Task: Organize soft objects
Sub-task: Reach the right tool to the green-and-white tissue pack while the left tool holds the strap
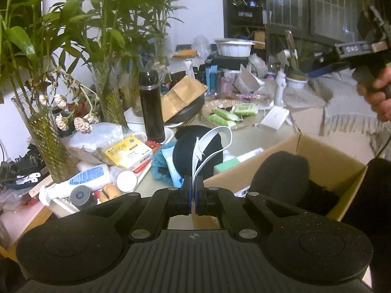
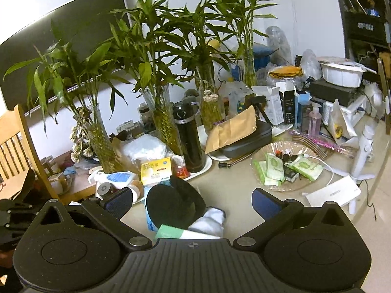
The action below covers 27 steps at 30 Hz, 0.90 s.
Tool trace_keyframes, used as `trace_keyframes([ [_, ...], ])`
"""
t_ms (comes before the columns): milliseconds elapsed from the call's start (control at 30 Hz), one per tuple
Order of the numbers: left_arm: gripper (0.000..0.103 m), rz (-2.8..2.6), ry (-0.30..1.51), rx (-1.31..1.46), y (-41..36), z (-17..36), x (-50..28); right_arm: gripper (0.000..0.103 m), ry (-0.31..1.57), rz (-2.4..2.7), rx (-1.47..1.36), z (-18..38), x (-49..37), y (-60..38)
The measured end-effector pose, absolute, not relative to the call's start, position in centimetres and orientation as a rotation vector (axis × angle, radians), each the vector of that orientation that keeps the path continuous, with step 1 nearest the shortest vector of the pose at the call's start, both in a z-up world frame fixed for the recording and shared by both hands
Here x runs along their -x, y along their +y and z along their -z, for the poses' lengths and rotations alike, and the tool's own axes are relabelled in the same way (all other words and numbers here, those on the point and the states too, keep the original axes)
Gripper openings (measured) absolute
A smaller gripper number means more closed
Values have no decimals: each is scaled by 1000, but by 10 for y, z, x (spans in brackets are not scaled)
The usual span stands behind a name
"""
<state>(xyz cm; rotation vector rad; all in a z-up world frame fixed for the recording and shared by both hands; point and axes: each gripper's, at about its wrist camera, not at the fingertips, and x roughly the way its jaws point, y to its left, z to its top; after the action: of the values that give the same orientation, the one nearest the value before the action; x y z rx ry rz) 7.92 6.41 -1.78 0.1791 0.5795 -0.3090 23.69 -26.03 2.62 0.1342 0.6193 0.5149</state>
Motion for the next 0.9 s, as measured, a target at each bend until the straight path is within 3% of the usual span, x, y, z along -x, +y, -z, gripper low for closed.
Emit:
trace_keyframes([
  [700,3,255,571,-80,83,4,-53,103,700,-561,-79,3,-281,-245],
  [900,3,257,573,-78,82,8,-48,103,814,-567,-131,23,-303,-241],
])
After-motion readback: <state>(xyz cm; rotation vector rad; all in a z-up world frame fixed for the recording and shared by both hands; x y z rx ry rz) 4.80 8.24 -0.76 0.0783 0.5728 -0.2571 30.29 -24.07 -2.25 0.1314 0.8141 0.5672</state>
